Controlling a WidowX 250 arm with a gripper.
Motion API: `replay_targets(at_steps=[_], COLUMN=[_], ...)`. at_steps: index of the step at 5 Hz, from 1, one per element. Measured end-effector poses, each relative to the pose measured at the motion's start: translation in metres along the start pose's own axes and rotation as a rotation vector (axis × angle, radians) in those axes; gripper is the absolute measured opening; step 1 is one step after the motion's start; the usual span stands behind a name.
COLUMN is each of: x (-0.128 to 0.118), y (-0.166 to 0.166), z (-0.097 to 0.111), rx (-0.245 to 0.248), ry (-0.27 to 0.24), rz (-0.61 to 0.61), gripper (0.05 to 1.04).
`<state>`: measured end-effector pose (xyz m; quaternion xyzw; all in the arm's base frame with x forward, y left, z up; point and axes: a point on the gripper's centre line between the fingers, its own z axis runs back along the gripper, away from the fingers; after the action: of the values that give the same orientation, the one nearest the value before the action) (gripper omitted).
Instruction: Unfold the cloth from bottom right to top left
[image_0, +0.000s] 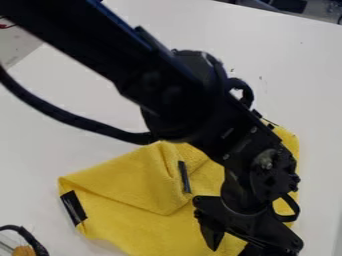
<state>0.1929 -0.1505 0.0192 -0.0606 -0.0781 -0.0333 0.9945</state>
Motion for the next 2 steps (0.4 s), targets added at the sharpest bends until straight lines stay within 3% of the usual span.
replay_targets(at_steps=[2], x=[0.002], y=[0.017], z=[0.003], rx=[0.048], ry=[0.044], rz=[-0.031], gripper=[1.001])
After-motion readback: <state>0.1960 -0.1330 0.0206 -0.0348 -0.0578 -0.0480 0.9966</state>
